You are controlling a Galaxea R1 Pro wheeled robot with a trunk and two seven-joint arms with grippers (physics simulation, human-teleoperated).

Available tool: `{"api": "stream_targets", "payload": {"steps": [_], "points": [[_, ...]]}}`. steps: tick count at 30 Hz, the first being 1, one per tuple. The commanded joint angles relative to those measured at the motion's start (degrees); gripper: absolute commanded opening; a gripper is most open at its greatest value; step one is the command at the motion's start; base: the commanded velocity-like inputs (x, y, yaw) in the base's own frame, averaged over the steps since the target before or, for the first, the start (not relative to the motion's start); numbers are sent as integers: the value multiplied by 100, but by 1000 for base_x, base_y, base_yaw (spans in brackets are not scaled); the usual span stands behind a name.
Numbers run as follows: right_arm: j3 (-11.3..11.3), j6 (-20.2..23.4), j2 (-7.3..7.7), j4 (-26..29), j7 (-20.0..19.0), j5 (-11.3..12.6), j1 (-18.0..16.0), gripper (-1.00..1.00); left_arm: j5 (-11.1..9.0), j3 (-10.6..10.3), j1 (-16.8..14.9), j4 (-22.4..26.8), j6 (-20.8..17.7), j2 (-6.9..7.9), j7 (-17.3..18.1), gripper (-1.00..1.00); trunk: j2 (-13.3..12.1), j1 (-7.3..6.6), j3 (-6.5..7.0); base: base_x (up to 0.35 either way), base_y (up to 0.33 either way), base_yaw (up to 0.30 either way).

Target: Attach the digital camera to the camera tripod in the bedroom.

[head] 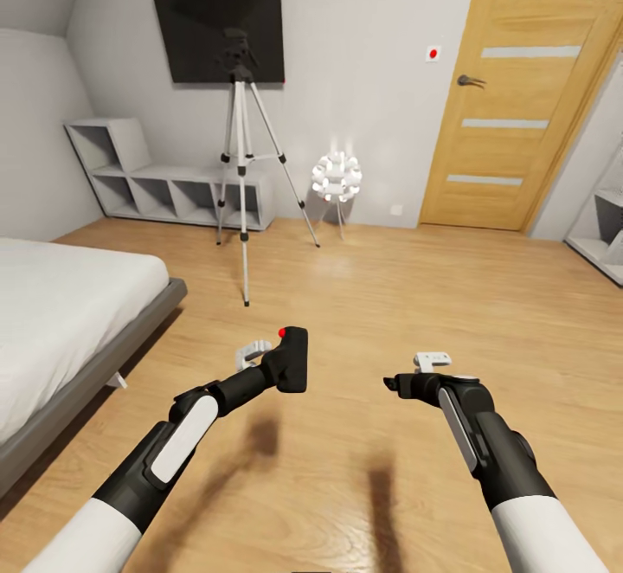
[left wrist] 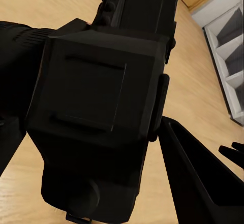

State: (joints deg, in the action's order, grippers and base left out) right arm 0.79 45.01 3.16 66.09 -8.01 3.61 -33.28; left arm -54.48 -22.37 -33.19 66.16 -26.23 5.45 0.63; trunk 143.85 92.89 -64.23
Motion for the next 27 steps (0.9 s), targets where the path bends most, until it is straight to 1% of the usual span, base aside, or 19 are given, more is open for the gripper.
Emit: {"api": "stream_targets", "payload": {"steps": [1,27], "points": [[8,26,6,3,13,35,-3,100,-10,-5,-3,1,-14,4,17,-100,0,-3,18,0,0,0],[26,17,-23,0,19,33,-3,100,-10,-8,-3,-4,-6,0,16,-100,-34,-70,594,0,0,0]]}}
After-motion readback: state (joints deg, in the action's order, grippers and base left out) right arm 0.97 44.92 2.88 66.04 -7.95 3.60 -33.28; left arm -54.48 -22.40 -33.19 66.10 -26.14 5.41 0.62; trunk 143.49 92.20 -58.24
